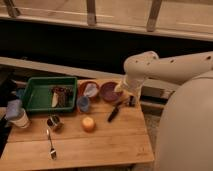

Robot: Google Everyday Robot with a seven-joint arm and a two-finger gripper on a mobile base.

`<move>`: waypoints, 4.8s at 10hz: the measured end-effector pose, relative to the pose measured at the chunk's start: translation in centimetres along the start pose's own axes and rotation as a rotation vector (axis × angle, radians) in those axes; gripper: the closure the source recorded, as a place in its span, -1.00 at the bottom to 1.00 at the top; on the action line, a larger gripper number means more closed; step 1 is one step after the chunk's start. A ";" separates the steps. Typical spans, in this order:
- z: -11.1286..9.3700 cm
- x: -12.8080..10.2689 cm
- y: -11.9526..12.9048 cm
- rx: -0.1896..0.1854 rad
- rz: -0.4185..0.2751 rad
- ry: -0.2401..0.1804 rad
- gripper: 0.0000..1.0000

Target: Stack cups into tray

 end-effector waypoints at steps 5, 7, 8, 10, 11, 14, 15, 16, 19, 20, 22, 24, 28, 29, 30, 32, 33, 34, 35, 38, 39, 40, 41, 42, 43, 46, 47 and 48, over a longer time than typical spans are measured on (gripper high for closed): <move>0.0 0.0 0.0 0.000 0.001 0.000 -0.51; 0.0 0.0 -0.1 0.000 0.001 0.000 -0.51; 0.0 0.0 -0.1 0.000 0.001 0.000 -0.51; 0.0 0.0 0.0 0.000 0.001 0.000 -0.51; 0.0 0.0 0.0 0.000 0.001 0.000 -0.51; 0.0 0.0 0.0 0.000 0.001 0.000 -0.51; 0.0 0.0 -0.1 0.000 0.001 0.000 -0.51; 0.0 0.0 0.0 0.000 0.001 0.000 -0.51; 0.1 0.0 -0.1 0.001 0.001 0.001 -0.51; 0.1 0.0 -0.1 0.001 0.001 0.001 -0.51; 0.1 0.0 -0.2 0.007 -0.003 -0.001 -0.51; -0.4 0.6 1.4 0.003 -0.074 -0.019 -0.51; -0.1 4.9 10.2 -0.053 -0.282 -0.001 -0.51; -0.1 6.8 13.4 -0.082 -0.344 0.011 -0.51; -0.3 8.7 16.0 -0.112 -0.406 0.019 -0.51; -0.8 12.1 19.9 -0.163 -0.487 0.037 -0.51; -0.9 12.3 20.0 -0.165 -0.494 0.036 -0.51; -0.9 12.1 19.8 -0.163 -0.491 0.035 -0.51; -0.9 12.0 19.8 -0.162 -0.496 0.031 -0.51; -1.0 12.2 20.0 -0.171 -0.500 0.029 -0.51; -1.2 12.4 20.4 -0.186 -0.517 0.028 -0.51; -0.9 12.9 21.7 -0.207 -0.541 0.033 -0.51; -0.7 13.6 23.1 -0.225 -0.560 0.042 -0.51; -0.2 14.4 25.0 -0.248 -0.581 0.056 -0.51; 0.5 15.6 27.3 -0.278 -0.605 0.078 -0.51; 1.7 19.1 32.0 -0.350 -0.679 0.146 -0.51; 1.9 19.8 32.7 -0.362 -0.694 0.160 -0.51; 1.9 19.8 32.7 -0.363 -0.695 0.160 -0.51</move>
